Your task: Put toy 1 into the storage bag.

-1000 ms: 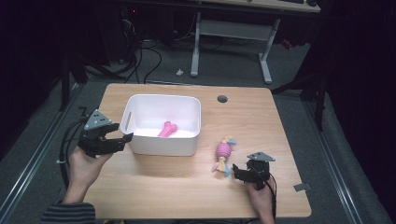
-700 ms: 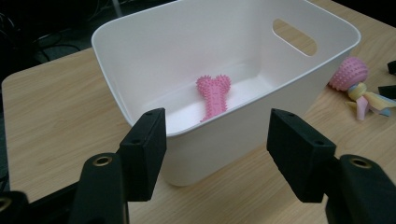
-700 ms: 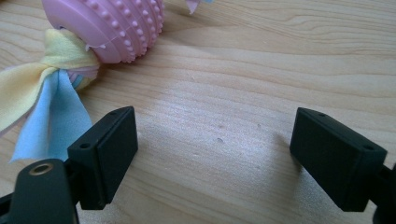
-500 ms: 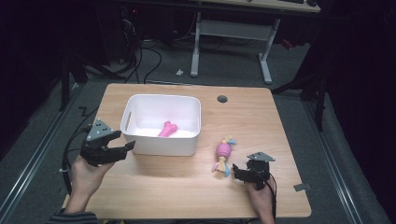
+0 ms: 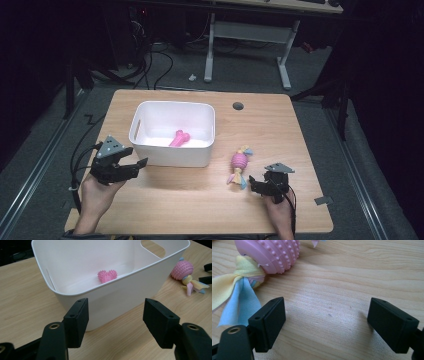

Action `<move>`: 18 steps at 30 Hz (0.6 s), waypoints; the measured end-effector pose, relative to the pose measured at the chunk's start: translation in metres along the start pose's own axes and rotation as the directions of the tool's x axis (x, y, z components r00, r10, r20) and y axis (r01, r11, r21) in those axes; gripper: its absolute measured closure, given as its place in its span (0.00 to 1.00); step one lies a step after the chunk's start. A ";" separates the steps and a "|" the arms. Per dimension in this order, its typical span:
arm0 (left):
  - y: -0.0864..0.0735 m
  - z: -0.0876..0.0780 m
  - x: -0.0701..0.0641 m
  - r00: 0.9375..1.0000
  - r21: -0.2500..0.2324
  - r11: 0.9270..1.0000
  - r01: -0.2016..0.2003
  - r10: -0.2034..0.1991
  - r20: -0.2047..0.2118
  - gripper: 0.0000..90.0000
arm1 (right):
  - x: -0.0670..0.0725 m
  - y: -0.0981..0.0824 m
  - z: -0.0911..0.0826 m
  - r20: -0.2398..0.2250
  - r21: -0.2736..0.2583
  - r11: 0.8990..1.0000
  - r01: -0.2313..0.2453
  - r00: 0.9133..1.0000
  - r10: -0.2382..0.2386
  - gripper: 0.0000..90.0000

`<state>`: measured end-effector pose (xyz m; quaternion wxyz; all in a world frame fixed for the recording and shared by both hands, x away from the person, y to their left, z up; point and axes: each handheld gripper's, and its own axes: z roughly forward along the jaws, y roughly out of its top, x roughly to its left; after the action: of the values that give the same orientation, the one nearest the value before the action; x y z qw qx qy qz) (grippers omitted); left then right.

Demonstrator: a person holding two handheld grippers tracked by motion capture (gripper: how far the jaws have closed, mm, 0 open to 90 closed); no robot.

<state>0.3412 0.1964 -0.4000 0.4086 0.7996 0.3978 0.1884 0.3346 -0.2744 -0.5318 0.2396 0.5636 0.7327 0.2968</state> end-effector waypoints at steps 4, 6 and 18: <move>-0.004 0.003 -0.001 1.000 0.004 1.000 0.006 -0.006 0.007 0.42 | 0.000 0.000 0.000 0.000 0.000 1.000 0.000 1.000 0.000 0.17; -0.007 0.005 -0.002 1.000 0.003 1.000 0.010 -0.010 0.008 0.42 | 0.000 0.000 0.000 0.001 0.000 1.000 0.000 1.000 0.000 0.17; -0.019 0.017 -0.008 0.999 0.018 1.000 0.022 -0.023 0.024 0.42 | 0.000 0.000 0.000 0.001 0.000 1.000 0.000 1.000 0.000 0.17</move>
<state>0.3373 0.1885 -0.4254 0.4086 0.8008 0.4034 0.1704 0.3346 -0.2744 -0.5318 0.2400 0.5638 0.7326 0.2964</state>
